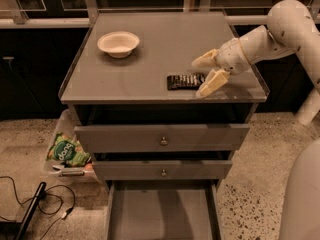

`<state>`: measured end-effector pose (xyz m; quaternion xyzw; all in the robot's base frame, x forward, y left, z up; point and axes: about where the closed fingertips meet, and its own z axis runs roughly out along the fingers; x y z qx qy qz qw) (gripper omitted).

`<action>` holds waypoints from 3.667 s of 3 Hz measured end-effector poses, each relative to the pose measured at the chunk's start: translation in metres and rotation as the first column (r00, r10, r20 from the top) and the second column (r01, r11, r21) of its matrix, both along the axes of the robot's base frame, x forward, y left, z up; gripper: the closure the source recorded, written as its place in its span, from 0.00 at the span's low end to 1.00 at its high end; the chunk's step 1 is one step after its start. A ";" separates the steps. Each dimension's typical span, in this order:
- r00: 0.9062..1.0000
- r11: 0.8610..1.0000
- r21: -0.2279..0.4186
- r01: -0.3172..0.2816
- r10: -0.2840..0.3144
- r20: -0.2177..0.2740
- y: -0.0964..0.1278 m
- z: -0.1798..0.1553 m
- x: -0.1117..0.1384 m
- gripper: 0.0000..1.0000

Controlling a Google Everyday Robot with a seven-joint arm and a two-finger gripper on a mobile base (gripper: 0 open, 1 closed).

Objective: Place rxbar chocolate into bottom drawer

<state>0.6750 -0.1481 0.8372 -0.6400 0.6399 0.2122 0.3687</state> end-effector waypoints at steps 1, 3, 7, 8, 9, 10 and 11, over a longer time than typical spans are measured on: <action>1.000 1.000 0.000 0.000 0.000 0.000 0.000 0.000 0.000 0.57; 1.000 1.000 0.000 0.000 0.000 0.000 0.000 0.000 0.000 1.00; 0.997 0.998 0.054 -0.017 0.012 0.078 -0.010 0.033 -0.047 1.00; 0.997 0.998 0.054 -0.017 0.012 0.078 -0.010 0.033 -0.047 0.81; 0.997 0.998 0.054 -0.017 0.012 0.078 -0.010 0.033 -0.047 0.58; 0.998 0.998 0.068 0.001 -0.005 0.059 -0.013 0.027 -0.036 0.35; 0.999 0.995 0.094 0.014 -0.018 0.039 -0.013 0.025 -0.023 0.11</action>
Offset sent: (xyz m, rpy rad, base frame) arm 0.0000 0.0000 0.0000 0.0000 0.0000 0.0000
